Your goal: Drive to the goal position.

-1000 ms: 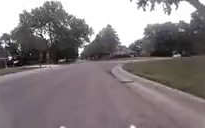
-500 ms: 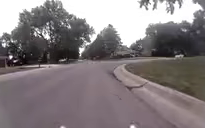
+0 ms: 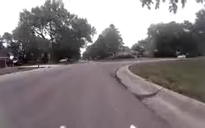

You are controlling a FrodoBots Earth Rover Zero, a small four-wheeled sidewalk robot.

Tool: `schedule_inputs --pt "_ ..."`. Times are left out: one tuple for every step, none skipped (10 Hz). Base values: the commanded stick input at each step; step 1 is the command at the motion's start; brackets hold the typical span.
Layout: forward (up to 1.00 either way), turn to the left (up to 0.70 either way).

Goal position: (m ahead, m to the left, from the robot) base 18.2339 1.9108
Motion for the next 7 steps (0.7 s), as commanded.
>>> schedule_inputs --pt "1.0 0.0" --pt "1.0 0.0" --pt "1.0 0.0" --pt "1.0 0.0" --pt "1.0 0.0" --pt "1.0 -0.4" --pt "1.0 -0.4"
